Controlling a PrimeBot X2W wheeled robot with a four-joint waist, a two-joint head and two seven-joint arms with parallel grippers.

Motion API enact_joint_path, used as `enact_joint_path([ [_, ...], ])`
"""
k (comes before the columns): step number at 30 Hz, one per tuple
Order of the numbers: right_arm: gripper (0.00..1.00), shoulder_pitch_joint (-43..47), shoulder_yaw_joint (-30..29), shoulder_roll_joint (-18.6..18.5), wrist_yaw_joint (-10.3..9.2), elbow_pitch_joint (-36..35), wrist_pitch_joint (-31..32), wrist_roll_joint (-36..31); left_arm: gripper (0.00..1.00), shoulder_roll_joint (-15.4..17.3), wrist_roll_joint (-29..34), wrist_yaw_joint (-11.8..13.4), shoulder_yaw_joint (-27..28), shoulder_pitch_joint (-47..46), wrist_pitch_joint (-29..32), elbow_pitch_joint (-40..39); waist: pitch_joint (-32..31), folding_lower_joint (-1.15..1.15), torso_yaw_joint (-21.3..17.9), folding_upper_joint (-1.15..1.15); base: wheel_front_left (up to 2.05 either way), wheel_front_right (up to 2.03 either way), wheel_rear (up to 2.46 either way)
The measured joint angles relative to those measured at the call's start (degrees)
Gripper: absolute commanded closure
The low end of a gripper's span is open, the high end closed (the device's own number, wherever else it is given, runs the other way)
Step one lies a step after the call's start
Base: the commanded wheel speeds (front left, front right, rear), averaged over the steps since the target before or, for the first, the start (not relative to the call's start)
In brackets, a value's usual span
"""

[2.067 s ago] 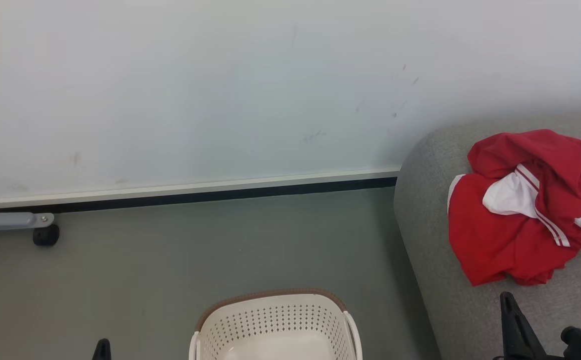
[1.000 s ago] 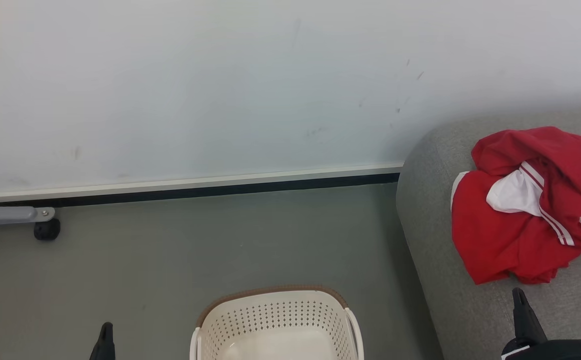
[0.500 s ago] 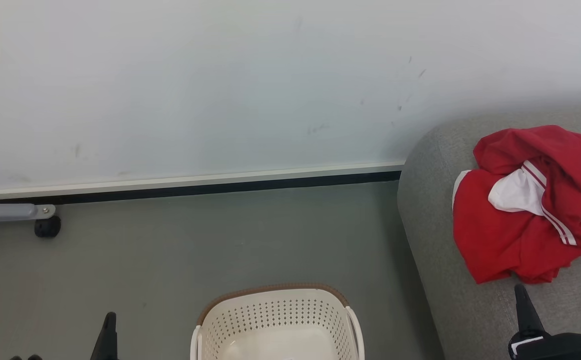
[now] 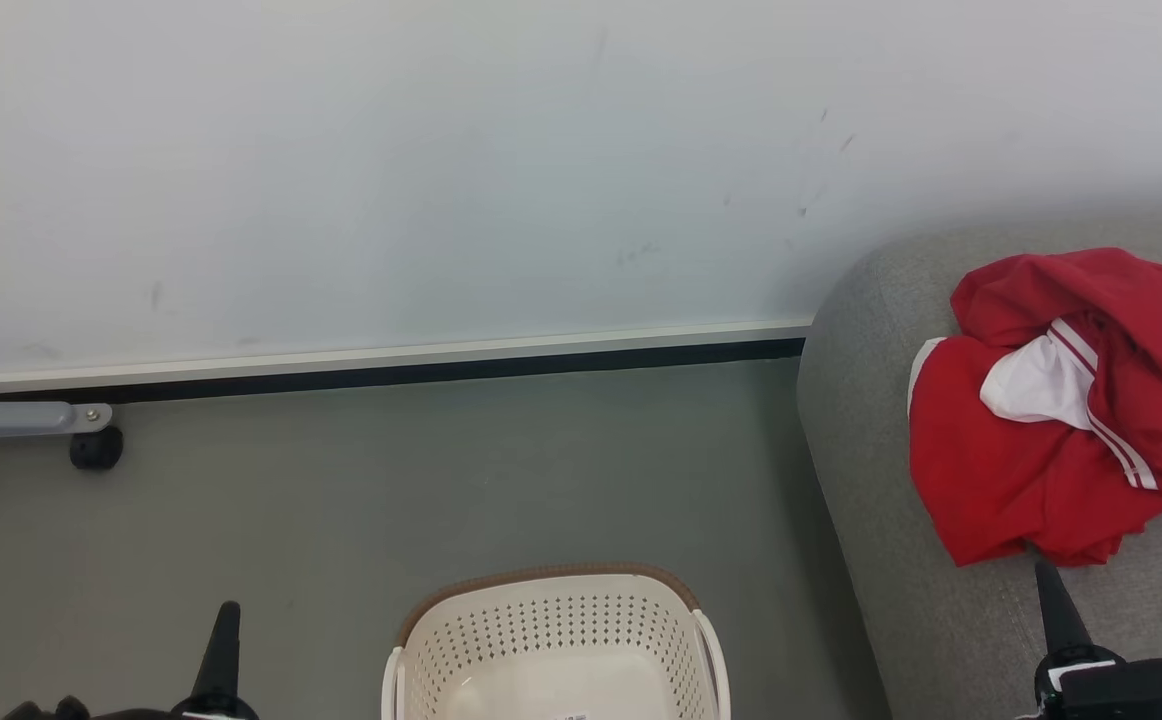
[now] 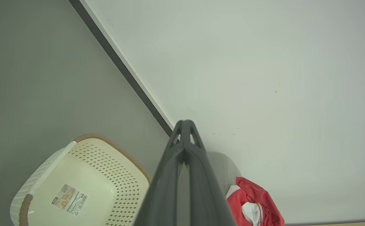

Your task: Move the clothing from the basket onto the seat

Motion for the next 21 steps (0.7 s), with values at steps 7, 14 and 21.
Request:
enact_joint_path([
  [7,1.00,-0.5,-1.3,0.7,0.86,0.9,1.4,4.8,1.00,-0.6,-4.7,-1.0,0.9,-1.3,1.2,0.6,0.2,0.00,0.1,0.00,0.00,0.00,0.00],
  [14,1.00,-1.2,-2.6,1.3,1.74,1.5,2.4,9.3,1.00,-1.3,-9.0,-1.8,1.6,-2.4,2.4,1.4,0.4,0.00,0.2,0.00,0.00,0.00,0.00],
  [21,1.00,-2.2,-3.9,1.9,2.60,2.3,3.9,14.0,1.00,-1.9,-13.0,-2.8,2.3,-3.6,3.7,2.0,0.5,0.00,0.2,0.00,0.00,0.00,0.00],
])
